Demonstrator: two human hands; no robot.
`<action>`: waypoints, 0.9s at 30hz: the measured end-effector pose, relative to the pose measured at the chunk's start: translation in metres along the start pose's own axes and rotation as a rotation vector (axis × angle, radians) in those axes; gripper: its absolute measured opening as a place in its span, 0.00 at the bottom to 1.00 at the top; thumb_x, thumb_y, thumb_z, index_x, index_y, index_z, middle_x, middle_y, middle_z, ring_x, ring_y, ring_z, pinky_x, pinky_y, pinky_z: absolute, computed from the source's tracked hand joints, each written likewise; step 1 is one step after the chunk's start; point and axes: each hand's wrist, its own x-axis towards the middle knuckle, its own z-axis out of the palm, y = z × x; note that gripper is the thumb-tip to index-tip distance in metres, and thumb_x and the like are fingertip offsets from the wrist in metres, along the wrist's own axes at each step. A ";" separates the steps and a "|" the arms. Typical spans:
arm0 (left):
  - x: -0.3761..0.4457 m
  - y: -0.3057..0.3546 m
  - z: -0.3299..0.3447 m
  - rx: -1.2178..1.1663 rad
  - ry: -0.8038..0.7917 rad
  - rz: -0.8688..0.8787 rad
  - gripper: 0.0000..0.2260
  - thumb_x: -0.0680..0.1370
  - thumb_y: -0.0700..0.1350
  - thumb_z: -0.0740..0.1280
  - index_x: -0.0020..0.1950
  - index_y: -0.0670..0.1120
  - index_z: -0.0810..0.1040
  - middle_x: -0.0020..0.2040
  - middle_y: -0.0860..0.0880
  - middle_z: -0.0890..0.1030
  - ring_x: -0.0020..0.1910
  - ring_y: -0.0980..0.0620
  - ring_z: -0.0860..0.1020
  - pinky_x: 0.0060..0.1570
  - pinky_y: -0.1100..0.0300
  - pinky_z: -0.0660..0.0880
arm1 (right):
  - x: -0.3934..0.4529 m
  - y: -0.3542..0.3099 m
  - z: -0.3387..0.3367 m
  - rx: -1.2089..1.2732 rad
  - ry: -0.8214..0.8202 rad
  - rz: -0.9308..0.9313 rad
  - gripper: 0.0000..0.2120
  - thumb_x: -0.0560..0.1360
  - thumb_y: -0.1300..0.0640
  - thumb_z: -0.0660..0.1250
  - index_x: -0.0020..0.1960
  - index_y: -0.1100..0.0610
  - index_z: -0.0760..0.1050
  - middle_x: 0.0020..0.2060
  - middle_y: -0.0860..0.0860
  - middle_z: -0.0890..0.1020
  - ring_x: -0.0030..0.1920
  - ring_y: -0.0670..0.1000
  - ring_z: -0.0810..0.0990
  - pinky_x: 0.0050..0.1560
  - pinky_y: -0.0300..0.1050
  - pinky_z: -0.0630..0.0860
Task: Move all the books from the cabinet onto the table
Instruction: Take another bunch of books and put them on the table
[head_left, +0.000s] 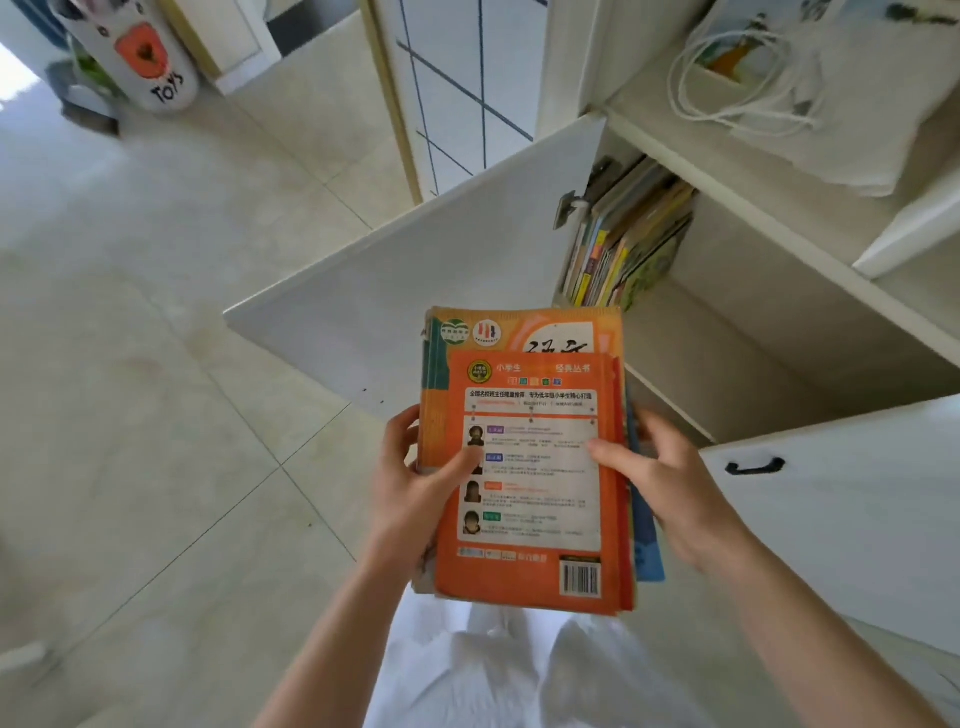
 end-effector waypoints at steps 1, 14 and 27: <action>-0.009 -0.001 -0.002 -0.026 0.028 0.003 0.26 0.70 0.42 0.76 0.63 0.54 0.70 0.52 0.54 0.81 0.39 0.50 0.86 0.33 0.53 0.82 | -0.003 -0.003 0.001 -0.026 -0.023 -0.021 0.10 0.75 0.55 0.70 0.55 0.48 0.76 0.47 0.48 0.85 0.45 0.50 0.86 0.45 0.50 0.83; -0.142 -0.055 -0.020 -0.406 0.498 0.003 0.27 0.71 0.39 0.75 0.66 0.51 0.68 0.49 0.51 0.83 0.37 0.48 0.86 0.30 0.57 0.81 | -0.044 0.006 0.041 -0.393 -0.404 -0.259 0.14 0.74 0.50 0.70 0.56 0.39 0.69 0.56 0.49 0.79 0.51 0.51 0.83 0.43 0.51 0.84; -0.290 -0.164 -0.086 -0.696 1.097 -0.067 0.24 0.73 0.41 0.73 0.66 0.50 0.70 0.49 0.53 0.83 0.40 0.51 0.85 0.31 0.58 0.81 | -0.149 0.042 0.193 -0.731 -0.952 -0.390 0.15 0.72 0.54 0.72 0.50 0.38 0.70 0.52 0.51 0.80 0.45 0.52 0.84 0.38 0.50 0.84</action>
